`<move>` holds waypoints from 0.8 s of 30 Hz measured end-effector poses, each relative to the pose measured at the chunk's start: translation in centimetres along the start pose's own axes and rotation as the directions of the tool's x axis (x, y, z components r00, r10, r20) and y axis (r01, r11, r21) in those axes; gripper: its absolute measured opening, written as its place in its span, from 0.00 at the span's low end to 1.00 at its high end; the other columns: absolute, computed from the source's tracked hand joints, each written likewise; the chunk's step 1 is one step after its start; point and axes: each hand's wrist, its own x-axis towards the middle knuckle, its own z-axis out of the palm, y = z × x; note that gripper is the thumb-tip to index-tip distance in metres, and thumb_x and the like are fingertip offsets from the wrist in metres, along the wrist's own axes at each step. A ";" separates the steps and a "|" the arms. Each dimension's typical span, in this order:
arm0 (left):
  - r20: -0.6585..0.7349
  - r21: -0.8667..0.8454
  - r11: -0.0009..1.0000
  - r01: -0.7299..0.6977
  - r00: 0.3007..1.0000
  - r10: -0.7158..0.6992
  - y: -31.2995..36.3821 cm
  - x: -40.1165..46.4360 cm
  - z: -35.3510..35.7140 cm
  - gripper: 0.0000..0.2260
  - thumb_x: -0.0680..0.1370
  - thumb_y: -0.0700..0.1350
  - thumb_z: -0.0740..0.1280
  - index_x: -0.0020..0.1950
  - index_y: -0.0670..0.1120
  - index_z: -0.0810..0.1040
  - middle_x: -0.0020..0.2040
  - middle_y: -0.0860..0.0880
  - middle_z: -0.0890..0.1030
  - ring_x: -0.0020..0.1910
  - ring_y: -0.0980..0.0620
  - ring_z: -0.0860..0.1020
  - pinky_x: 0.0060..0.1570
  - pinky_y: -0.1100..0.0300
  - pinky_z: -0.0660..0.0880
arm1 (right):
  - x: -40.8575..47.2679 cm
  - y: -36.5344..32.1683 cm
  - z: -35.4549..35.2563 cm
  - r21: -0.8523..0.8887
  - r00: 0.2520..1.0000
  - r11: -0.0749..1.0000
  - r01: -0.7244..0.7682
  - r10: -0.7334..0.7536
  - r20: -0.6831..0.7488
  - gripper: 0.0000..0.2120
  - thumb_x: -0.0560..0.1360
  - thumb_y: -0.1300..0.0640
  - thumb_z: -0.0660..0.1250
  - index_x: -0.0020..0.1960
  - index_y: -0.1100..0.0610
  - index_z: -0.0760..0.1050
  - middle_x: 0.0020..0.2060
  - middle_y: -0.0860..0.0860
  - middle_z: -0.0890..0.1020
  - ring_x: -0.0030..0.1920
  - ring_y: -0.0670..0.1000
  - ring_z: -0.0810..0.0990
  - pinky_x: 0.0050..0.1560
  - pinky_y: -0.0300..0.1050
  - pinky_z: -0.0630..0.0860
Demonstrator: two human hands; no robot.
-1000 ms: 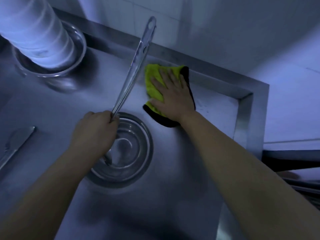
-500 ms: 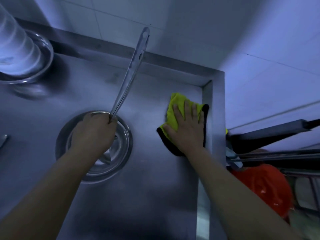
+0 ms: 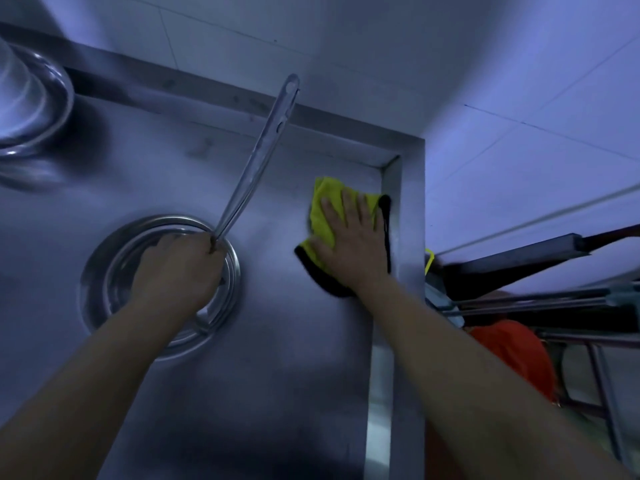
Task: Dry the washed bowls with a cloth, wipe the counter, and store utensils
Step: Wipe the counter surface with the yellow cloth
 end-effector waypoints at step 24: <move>0.026 0.040 0.990 -0.138 0.990 0.137 -2.4 -8.2 1.3 0.11 0.77 0.46 0.57 0.40 0.42 0.73 0.44 0.39 0.79 0.47 0.37 0.75 0.50 0.47 0.73 | -18.9 -0.6 0.0 -0.131 0.994 0.991 0.031 -0.016 0.112 0.36 0.75 0.35 0.47 0.77 0.53 0.55 0.76 0.60 0.57 0.77 0.59 0.52 0.74 0.63 0.46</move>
